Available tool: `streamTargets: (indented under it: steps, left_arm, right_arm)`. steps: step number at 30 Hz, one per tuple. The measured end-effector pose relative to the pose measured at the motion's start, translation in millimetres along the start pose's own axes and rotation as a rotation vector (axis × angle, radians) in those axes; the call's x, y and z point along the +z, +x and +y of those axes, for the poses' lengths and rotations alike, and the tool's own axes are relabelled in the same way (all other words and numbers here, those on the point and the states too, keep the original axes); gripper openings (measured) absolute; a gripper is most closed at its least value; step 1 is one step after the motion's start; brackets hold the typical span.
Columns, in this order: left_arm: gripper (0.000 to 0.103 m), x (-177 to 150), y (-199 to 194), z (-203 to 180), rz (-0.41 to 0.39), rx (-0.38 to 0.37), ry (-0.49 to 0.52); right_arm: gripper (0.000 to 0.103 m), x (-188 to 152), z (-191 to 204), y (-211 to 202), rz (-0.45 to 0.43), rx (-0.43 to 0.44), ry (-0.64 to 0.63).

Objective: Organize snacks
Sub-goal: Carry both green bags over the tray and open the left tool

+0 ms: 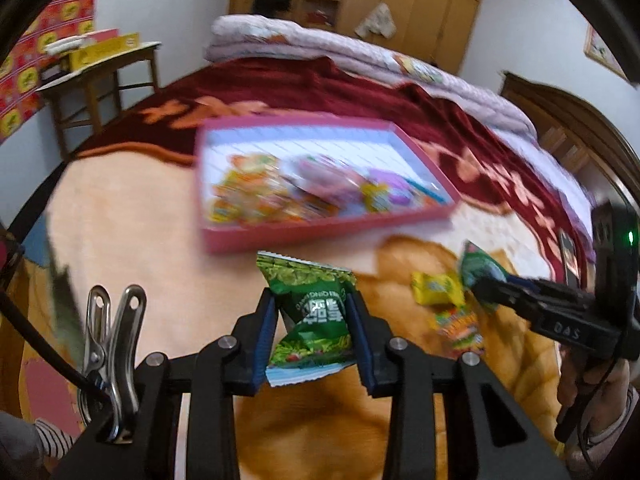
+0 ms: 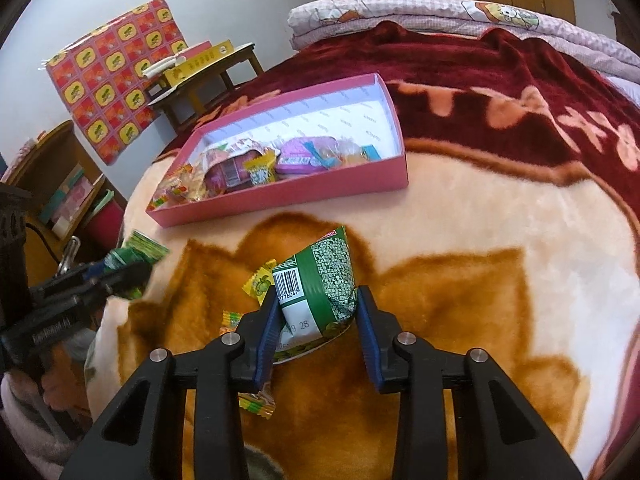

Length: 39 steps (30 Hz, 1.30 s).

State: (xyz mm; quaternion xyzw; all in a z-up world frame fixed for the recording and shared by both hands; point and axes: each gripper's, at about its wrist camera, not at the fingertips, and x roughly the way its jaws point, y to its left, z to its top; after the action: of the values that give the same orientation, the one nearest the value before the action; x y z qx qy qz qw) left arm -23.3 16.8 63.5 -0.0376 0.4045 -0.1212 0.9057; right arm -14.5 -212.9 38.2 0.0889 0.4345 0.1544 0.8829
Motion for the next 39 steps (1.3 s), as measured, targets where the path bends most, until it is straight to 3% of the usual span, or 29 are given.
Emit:
streamTargets:
  steps: [12,20,26,32,39]
  left_arm:
    - [0.036,15,-76,103,-0.166,0.252,-0.145]
    - [0.036,15,-112,156,-0.233,0.425,-0.234]
    - [0.036,24,-123,165,-0.271,0.416,-0.262]
    - [0.036,51,-114,145,-0.305,0.339,-0.219]
    - [0.036,71,-74,111,-0.258,0.222,-0.159]
  right_arm:
    - [0.037,23,11,-6,-0.014,0.055,-0.028]
    - [0.037,39,22,-7,-0.016,0.076,-0.066]
    - [0.037,59,27,-8,-0.031,0.075,-0.094]
    - [0.037,80,30,-8,-0.068,0.068,-0.126]
    - [0.037,101,26,5,-0.09,0.054,-0.118]
